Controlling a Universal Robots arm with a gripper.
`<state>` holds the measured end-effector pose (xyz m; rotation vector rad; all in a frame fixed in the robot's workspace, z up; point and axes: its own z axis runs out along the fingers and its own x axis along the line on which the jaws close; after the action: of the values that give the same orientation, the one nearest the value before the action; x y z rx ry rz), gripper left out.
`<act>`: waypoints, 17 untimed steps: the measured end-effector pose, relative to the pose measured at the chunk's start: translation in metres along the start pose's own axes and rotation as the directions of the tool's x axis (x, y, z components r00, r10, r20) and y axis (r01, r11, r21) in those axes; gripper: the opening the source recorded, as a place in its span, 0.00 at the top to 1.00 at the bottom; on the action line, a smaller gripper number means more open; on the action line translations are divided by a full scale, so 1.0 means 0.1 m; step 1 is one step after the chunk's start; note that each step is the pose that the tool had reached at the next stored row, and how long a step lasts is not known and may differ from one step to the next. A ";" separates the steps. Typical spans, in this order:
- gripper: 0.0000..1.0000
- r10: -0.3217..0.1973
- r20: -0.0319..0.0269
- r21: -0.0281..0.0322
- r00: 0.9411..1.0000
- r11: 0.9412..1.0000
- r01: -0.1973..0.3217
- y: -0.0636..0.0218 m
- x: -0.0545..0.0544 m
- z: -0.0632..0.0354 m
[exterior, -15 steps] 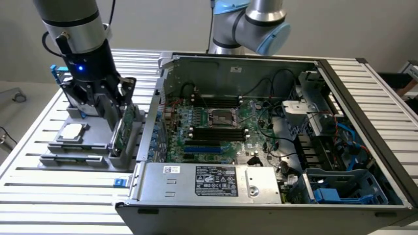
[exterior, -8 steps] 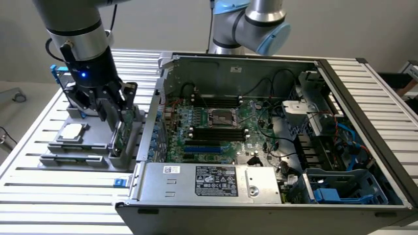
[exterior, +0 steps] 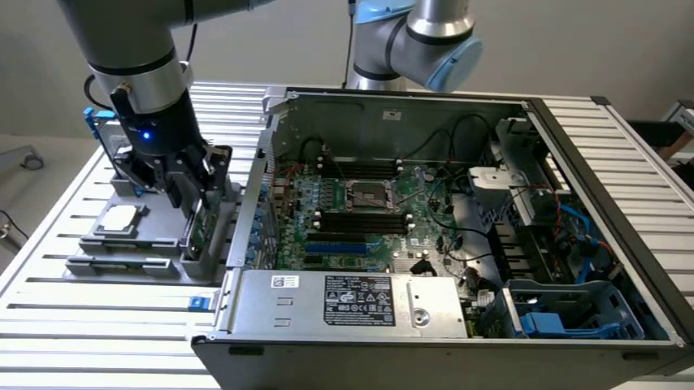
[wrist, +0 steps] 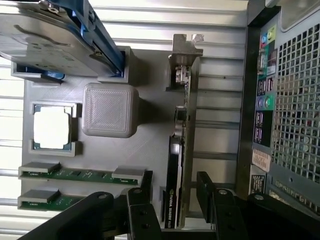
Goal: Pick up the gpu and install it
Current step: 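Pick up the gpu and move the gpu toward the slot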
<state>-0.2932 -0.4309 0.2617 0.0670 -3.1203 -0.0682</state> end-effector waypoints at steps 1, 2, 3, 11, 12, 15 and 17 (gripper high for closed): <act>0.52 0.000 0.000 0.000 1.000 1.000 0.000 0.005 -0.01 0.018; 0.52 0.002 0.000 0.000 1.000 1.000 -0.002 0.015 -0.01 0.037; 0.52 0.003 0.000 0.000 1.000 1.000 -0.003 0.028 -0.02 0.056; 0.52 0.015 0.014 0.004 1.000 1.000 -0.015 0.099 0.05 0.173; 0.52 0.015 0.019 0.005 1.000 1.000 -0.015 0.105 0.06 0.183; 0.52 0.014 0.030 0.009 0.999 1.000 -0.015 0.117 0.06 0.208; 0.52 0.016 0.035 0.010 0.999 1.000 -0.016 0.123 0.06 0.222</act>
<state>-0.2998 -0.4179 0.2402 0.0414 -3.1560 -0.0543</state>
